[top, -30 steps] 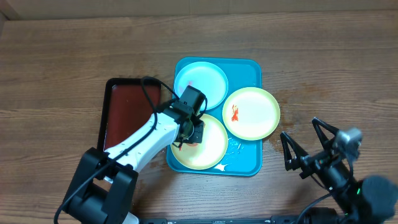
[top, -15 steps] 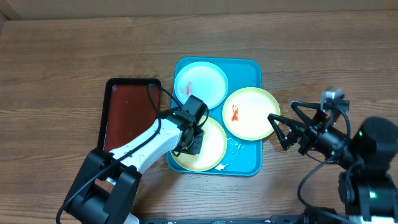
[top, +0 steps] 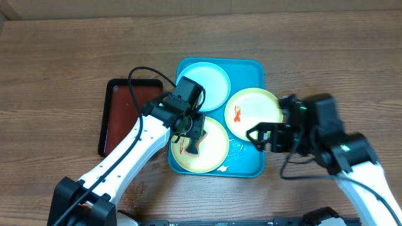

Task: Clean dirty plates on tray and stack at the side

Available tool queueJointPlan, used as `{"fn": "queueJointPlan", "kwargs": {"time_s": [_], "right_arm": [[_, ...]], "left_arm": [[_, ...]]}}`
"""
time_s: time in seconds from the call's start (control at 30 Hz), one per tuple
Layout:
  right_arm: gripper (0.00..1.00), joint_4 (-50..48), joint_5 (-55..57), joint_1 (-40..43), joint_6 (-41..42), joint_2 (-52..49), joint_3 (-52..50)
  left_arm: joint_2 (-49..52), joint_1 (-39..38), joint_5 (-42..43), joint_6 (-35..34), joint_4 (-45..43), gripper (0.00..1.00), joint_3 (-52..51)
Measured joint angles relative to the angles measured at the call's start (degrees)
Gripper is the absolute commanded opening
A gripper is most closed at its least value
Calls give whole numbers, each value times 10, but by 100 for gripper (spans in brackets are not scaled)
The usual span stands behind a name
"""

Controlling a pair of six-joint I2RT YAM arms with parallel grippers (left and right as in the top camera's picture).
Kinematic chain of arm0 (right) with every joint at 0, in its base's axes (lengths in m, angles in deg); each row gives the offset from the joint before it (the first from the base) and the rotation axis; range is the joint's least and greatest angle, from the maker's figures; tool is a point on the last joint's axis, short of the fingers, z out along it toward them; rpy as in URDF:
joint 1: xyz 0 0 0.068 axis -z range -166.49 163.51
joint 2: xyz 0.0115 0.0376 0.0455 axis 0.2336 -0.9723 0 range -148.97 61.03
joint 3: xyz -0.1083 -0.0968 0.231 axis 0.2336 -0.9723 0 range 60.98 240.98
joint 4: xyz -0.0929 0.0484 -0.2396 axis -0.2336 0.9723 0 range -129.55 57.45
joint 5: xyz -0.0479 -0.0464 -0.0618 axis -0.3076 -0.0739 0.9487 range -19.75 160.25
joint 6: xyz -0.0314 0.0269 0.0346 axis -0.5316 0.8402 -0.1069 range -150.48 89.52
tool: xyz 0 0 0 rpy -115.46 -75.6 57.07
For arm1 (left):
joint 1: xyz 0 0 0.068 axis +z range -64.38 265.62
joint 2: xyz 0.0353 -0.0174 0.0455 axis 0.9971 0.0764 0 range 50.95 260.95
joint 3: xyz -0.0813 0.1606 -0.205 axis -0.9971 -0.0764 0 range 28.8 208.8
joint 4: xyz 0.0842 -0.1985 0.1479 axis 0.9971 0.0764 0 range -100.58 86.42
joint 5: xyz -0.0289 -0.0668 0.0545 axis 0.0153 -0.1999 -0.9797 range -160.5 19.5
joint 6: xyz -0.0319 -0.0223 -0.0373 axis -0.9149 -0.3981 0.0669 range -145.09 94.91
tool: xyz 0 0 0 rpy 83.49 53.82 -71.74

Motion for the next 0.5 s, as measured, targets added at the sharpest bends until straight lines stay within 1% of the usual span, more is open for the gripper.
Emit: {"fn": "queueJointPlan", "kwargs": {"time_s": [0.03, 0.07, 0.1, 0.13, 0.17, 0.33, 0.43, 0.5], "right_arm": [[100, -8, 2, -15, 1, -17, 0], [97, -14, 2, -28, 3, -34, 0], [84, -22, 4, -39, 2, -50, 0], [65, -31, 5, -49, 2, -66, 0], [59, -42, 8, -58, 2, -83, 0], [52, -63, 37, -78, 12, -166, 1], [52, -64, 57, -81, 26, -214, 1], [56, -64, 66, -82, 40, -244, 1]], "left_arm": [[3, 0, 0, 0, -2, 53, -4], [5, 0, 0, 0, -3, 51, -8], [9, 0, 0, 1, -6, 50, -11], [14, 0, 0, 3, -9, 50, -14], [20, 0, 0, 5, -10, 49, -15], [32, 4, 2, 7, -12, 50, -15], [32, 12, 3, 7, -16, 50, -15], [32, 26, 4, 7, -16, 50, -15]]}}
